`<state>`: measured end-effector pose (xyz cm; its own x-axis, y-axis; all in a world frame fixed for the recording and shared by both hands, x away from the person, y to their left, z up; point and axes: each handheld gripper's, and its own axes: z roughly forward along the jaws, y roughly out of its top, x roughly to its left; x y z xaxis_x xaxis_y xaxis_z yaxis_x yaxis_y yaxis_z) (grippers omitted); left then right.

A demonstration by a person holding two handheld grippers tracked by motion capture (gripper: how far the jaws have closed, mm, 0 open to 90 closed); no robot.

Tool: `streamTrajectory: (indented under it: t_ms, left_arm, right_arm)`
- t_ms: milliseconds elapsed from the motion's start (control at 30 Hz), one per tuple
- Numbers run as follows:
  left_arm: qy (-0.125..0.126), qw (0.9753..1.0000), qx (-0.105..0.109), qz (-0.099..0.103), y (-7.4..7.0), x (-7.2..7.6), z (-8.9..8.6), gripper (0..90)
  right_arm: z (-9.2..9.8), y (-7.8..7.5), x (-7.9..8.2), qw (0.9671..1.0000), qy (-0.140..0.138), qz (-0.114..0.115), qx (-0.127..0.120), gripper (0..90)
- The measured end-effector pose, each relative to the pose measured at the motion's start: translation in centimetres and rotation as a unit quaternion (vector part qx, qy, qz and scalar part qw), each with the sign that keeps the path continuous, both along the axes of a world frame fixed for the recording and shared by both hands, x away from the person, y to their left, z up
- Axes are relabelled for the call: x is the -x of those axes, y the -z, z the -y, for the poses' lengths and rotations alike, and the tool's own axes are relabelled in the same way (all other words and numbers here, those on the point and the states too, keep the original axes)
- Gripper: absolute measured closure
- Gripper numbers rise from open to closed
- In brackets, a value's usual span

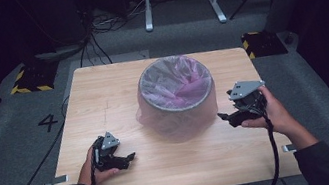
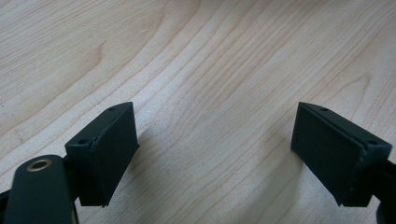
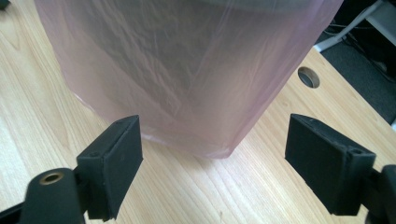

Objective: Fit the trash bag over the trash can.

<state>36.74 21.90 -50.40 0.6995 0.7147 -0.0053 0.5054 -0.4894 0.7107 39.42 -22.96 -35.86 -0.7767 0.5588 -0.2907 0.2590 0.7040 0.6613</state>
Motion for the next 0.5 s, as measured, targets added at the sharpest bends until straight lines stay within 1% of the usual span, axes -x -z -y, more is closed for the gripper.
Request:
streamTrajectory:
  t_ms: [33,167,200,267,367,500]
  left_arm:
    - [-0.001,1.0000,0.002,0.000,0.0,0.0,0.0,14.4]
    - [-0.001,1.0000,0.002,-0.001,0.0,0.0,0.0,14.4]
    - [0.000,1.0000,0.000,0.001,0.0,0.0,0.0,14.5]
    - [0.000,1.0000,0.001,0.000,0.0,0.0,0.0,14.5]
    - [-0.001,1.0000,0.002,0.000,0.0,0.0,0.0,14.4]
    - [-0.001,1.0000,0.001,0.000,0.0,0.0,0.0,14.4]
  right_arm:
    - [0.0,0.1,0.0,1.0000,0.000,0.001,0.004,19.1]
    - [0.2,0.8,0.0,1.0000,0.004,-0.003,0.005,19.1]
    - [0.2,1.0,0.1,1.0000,0.006,0.000,0.006,19.4]
    - [0.4,1.6,0.1,0.9999,0.008,-0.006,0.006,19.5]
    - [0.7,2.6,0.2,0.9998,0.012,-0.009,0.014,19.5]
    - [1.2,3.6,0.4,0.9996,0.019,-0.016,0.014,19.5]
